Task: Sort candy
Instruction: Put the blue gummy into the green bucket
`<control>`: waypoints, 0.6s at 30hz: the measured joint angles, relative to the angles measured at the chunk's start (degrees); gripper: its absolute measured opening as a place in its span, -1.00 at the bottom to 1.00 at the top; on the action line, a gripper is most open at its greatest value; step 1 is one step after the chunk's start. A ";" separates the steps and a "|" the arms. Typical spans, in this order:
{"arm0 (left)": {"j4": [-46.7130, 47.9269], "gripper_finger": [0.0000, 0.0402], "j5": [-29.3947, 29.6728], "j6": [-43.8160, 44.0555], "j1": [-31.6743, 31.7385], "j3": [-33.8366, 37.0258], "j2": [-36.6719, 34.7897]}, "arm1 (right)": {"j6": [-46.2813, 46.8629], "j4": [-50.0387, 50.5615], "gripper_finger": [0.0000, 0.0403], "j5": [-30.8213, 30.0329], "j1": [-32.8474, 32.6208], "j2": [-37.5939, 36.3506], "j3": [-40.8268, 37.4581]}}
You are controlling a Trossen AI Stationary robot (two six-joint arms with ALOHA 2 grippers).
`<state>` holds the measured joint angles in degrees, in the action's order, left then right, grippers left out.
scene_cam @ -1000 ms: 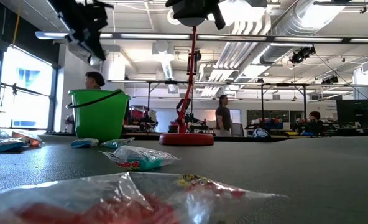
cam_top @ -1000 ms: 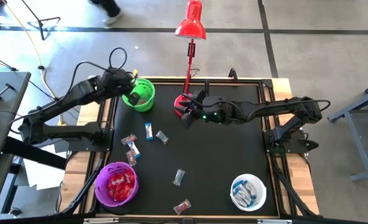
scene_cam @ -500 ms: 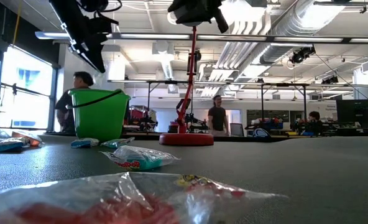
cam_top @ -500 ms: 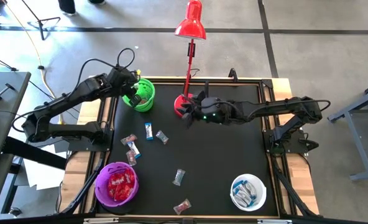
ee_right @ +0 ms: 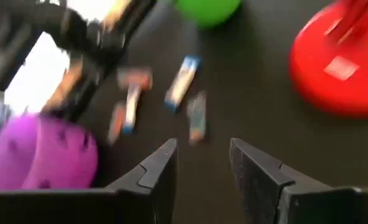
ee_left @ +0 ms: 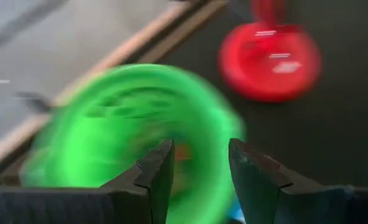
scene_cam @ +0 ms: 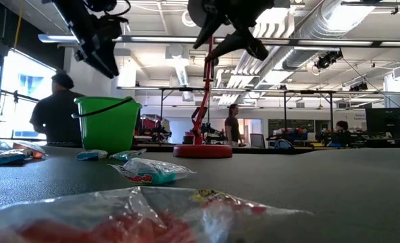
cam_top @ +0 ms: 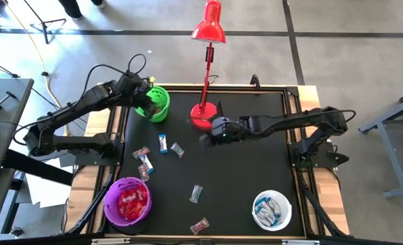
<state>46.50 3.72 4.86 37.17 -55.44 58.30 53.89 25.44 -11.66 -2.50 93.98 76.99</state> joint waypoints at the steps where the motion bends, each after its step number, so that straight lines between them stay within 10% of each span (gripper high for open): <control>1: -0.15 -0.32 -3.53 1.04 -0.09 0.00 -0.11 | -0.30 0.19 -0.30 1.92 -0.26 0.71 0.00; 6: -1.41 -0.34 -15.22 7.11 -1.98 0.00 -0.13 | 4.51 0.27 -0.30 4.78 -0.04 5.76 0.00; 18: -5.42 -0.35 -16.57 19.76 -12.64 0.00 -2.26 | 7.14 -14.88 -0.30 15.64 5.23 17.14 0.04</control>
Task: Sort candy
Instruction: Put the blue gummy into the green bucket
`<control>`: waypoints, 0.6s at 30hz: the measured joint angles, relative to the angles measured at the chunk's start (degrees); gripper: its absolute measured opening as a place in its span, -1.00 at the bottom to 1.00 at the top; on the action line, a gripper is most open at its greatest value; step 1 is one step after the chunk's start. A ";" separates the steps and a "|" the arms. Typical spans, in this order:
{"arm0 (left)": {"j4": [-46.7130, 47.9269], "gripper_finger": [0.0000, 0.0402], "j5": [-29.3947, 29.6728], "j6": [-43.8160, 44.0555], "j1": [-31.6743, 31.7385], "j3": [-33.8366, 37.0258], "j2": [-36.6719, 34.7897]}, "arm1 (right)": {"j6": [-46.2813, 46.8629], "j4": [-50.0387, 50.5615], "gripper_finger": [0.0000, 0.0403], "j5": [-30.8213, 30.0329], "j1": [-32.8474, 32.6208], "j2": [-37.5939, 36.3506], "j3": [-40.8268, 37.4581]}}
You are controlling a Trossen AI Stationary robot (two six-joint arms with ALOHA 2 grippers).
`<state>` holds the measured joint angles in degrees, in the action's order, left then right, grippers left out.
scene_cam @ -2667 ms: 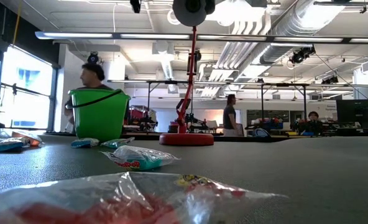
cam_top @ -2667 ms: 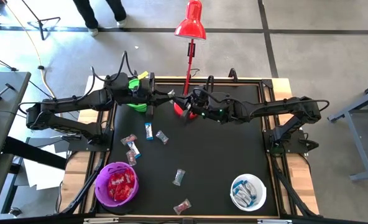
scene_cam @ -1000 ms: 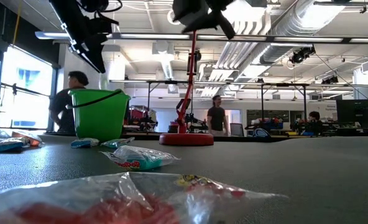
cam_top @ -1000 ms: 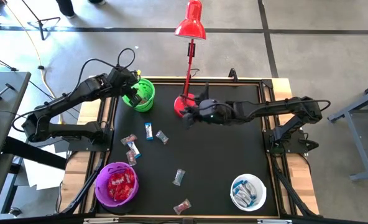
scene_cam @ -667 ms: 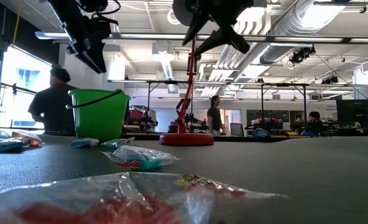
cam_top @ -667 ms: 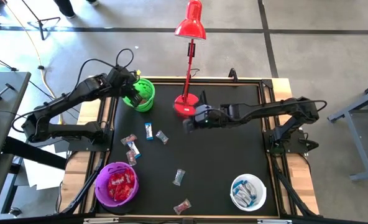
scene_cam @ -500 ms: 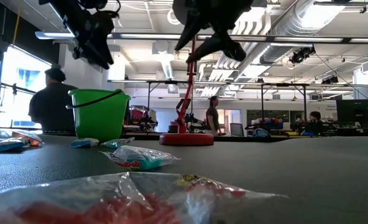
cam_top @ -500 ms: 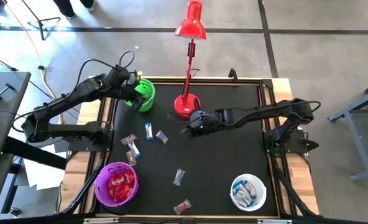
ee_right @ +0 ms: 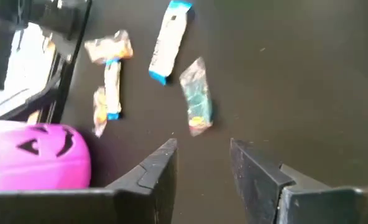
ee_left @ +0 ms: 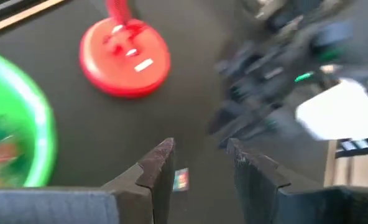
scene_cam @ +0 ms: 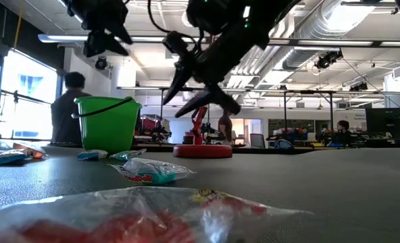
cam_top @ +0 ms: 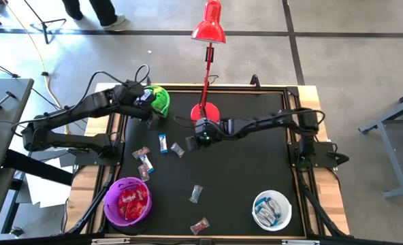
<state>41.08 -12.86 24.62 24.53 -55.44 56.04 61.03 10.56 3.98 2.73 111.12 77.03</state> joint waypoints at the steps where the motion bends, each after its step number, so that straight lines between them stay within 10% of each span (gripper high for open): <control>1: -1.33 -0.35 0.04 0.79 -1.04 0.00 -0.46 | -0.41 -1.97 -0.30 1.33 0.17 1.01 0.00; 11: 2.80 -0.35 1.64 4.67 -11.30 -0.04 -1.80 | -7.88 2.65 -0.30 5.74 -0.34 2.97 0.00; 18: 3.95 -0.35 -0.39 -19.36 -19.02 -0.06 0.27 | -15.08 16.45 -0.30 5.93 -2.27 -1.78 0.04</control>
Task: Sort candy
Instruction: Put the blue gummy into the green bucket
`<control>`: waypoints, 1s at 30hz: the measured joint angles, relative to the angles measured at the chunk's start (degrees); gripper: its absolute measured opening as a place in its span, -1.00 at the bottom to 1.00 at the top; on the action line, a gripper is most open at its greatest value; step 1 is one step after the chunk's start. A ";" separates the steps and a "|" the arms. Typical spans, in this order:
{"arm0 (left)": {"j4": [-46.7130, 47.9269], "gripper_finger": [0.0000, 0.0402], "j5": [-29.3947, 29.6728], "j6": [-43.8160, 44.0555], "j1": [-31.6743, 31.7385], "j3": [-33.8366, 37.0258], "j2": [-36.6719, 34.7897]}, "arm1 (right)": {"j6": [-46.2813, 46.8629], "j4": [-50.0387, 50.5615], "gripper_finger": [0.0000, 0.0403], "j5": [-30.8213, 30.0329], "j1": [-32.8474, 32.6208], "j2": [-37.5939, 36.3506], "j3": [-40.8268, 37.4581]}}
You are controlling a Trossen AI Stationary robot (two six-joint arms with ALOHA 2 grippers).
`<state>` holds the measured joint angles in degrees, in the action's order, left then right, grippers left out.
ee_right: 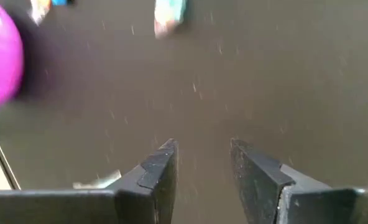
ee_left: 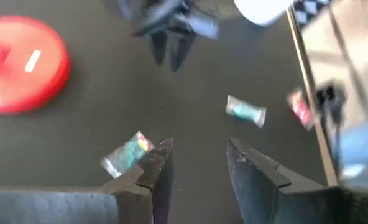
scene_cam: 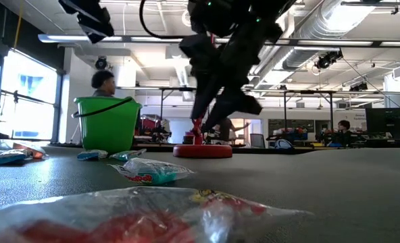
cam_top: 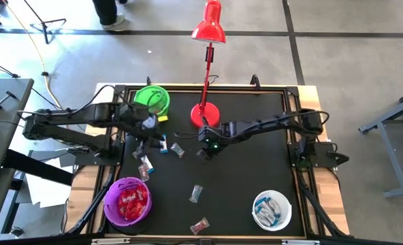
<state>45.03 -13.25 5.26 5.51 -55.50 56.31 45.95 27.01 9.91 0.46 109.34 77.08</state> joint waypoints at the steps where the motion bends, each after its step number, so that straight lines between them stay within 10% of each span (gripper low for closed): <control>1: 0.02 -0.35 0.34 -3.10 -0.64 -0.01 0.46 | -0.52 2.02 -0.30 0.01 -0.32 -0.74 0.00; 14: -1.05 -0.35 11.76 -17.48 -1.37 0.06 17.31 | -0.84 15.97 -0.30 -3.19 -5.78 -9.31 0.00; 30: -6.32 -0.35 10.30 -22.94 -2.53 0.06 34.12 | 1.99 24.67 -0.30 -6.49 -9.71 -19.31 0.00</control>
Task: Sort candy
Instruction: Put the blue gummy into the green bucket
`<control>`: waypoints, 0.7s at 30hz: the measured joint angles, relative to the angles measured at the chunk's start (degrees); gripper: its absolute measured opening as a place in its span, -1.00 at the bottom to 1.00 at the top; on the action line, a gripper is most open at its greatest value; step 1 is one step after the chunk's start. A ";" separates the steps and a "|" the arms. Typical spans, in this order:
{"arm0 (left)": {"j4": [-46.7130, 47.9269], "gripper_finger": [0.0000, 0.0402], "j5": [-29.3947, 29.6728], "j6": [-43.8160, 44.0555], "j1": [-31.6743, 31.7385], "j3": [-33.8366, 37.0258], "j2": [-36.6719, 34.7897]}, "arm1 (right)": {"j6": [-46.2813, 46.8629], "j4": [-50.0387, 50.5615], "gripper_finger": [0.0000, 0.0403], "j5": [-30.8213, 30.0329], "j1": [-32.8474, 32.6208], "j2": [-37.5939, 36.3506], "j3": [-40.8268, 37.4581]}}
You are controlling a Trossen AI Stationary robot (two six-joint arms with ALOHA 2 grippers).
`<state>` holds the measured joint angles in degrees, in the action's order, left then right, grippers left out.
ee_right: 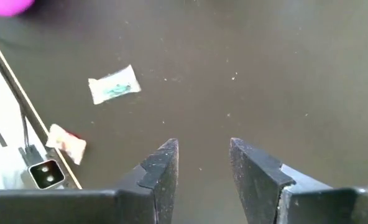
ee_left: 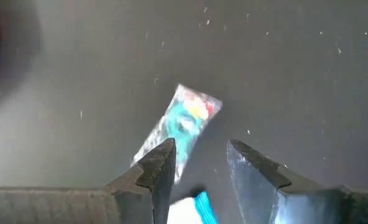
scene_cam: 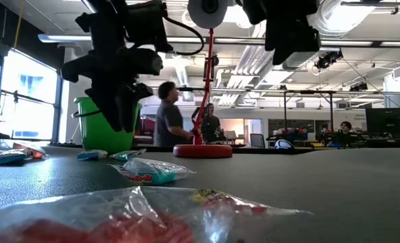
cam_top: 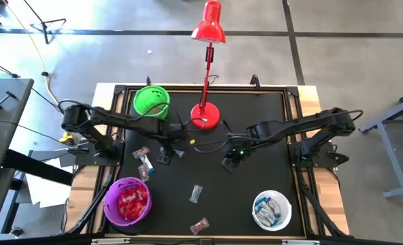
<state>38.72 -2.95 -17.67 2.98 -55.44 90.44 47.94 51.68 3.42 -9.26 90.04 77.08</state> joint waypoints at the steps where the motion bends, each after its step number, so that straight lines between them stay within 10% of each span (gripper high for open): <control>1: -0.99 -0.35 -0.06 -1.15 -0.11 0.00 0.61 | 0.02 -0.02 -0.30 -0.18 -0.09 -0.49 0.00; 21: -4.66 -0.35 4.21 -8.02 -0.24 -0.33 11.49 | -0.42 0.99 -0.30 -2.35 -0.26 -1.40 0.00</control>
<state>34.06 1.26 -25.70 2.74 -55.77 101.93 47.52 52.67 1.07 -9.52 88.64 77.08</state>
